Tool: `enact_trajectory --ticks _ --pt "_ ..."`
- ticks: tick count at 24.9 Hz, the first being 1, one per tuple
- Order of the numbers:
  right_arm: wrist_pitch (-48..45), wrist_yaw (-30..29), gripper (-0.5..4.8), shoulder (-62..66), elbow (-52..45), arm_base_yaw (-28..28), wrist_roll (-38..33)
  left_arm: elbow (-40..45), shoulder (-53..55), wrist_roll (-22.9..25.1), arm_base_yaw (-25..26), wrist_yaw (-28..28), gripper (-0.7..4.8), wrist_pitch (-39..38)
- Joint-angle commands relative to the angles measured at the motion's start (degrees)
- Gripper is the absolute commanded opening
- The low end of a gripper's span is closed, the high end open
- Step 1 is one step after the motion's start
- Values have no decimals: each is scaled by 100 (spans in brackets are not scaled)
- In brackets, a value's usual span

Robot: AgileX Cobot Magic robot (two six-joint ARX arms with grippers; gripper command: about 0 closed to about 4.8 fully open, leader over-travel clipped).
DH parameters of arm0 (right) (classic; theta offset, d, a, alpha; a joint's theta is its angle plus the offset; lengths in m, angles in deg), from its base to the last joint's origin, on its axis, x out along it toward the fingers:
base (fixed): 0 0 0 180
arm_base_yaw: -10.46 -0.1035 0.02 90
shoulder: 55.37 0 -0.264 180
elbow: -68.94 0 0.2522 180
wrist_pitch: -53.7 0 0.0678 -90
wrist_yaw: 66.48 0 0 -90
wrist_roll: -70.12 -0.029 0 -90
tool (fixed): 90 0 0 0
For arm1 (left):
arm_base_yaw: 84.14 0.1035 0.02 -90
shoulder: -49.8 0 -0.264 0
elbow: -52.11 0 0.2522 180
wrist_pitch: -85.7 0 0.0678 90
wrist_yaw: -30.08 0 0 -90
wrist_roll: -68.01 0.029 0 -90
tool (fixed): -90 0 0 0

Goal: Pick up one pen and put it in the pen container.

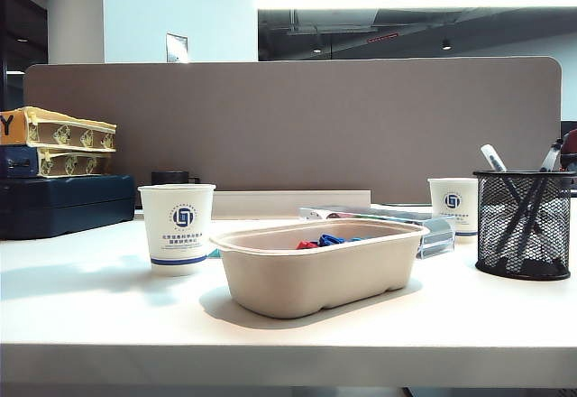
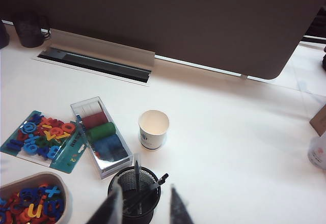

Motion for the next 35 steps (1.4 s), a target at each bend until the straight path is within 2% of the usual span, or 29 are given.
enact_trajectory --ticks 1,3,6,10,14,17,20,24,26,30,35 --pt "-72 -13 83 -59 31 4 35 369 -621 44 4 -68 48 15" --pt "33 -11 48 -181 31 4 33 496 -1099 44 4 -254 46 -391" --pt "251 -9 29 -389 31 7 28 507 -1674 46 17 -581 -6 -968" --pt "470 -11 -3 -647 28 7 24 507 -2291 87 42 -748 -6 -1543" --pt "669 -13 -1 -887 24 7 -70 520 -2839 90 42 -975 -6 -2218" --pt "675 -50 -1 -1010 13 7 -168 732 -3263 87 39 -1005 -6 -2256" --pt "660 -122 -1 -1141 -140 7 -251 1359 -3827 59 39 -1117 -6 -2170" --pt "549 -240 -1 -1453 -682 7 -358 2227 -4555 -221 39 -1121 -6 -1845" --pt "304 -273 -1 -1733 -1119 7 -358 2538 -4802 -323 39 -1320 -6 -1729" --pt "-168 -271 -1 -2251 -1888 7 -356 2865 -5049 -328 39 -1497 -6 -1692" --pt "-286 -271 -1 -2734 -2610 7 -356 3042 -5084 -450 39 -1528 -6 -1556"
